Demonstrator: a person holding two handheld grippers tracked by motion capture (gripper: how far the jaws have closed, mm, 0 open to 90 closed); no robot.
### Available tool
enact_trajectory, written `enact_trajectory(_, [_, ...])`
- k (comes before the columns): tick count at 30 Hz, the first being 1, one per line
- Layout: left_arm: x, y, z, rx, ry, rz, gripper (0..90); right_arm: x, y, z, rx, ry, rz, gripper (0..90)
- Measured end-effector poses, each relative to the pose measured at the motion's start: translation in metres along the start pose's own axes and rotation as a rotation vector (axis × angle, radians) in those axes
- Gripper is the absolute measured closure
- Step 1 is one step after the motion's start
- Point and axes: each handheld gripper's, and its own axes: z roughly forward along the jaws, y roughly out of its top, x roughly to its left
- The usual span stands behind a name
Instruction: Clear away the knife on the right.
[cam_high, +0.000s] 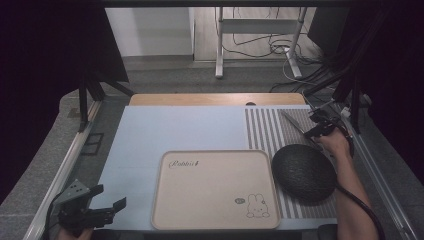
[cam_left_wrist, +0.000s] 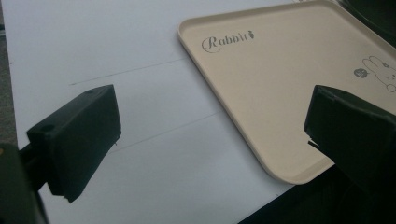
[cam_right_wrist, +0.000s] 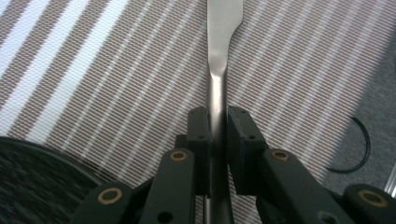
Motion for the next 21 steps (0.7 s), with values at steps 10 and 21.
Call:
enact_trajectory(10, [-0.002, 0.001, 0.002, 0.014, 0.007, 0.013, 4.0, -0.009, -0.011, -0.025, -0.061, 0.015, 0.072, 80.1])
enact_trajectory(21, [-0.002, 0.001, 0.002, 0.019, 0.003, 0.017, 4.0, 0.024, -0.011, -0.038, -0.096, 0.056, 0.056, 80.0])
